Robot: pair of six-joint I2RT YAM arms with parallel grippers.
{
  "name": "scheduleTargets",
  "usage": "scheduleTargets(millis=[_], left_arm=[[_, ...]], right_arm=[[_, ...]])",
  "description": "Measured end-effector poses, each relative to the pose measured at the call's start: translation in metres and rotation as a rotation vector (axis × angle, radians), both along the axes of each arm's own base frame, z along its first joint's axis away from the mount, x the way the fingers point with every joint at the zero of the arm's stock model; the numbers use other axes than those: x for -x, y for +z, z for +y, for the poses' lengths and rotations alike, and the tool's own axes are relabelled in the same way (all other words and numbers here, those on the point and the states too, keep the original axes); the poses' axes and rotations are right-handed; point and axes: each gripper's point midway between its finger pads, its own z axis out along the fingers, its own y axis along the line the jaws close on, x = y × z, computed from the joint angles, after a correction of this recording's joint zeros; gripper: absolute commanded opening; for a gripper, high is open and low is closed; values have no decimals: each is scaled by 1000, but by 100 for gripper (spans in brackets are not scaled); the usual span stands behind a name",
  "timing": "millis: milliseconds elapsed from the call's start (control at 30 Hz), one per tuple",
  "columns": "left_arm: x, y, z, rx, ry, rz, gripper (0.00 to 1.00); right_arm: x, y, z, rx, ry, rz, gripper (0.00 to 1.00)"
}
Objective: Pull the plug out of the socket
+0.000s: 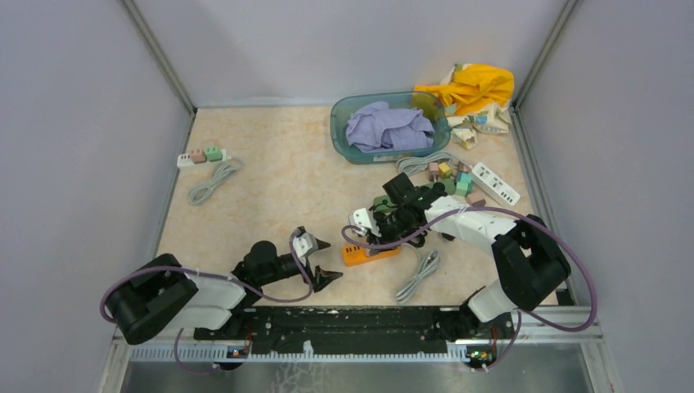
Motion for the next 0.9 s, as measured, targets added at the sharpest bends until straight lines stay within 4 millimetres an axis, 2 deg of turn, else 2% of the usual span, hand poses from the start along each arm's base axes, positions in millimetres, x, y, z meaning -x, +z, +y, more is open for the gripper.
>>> scheduleTargets(millis=[333, 900], left_arm=[[9, -12, -10, -36, -45, -42, 99], [1, -23, -12, -95, -48, -114, 99]], right_arm=[[4, 0, -1, -6, 34, -5, 4], [4, 0, -1, -6, 40, -7, 4]])
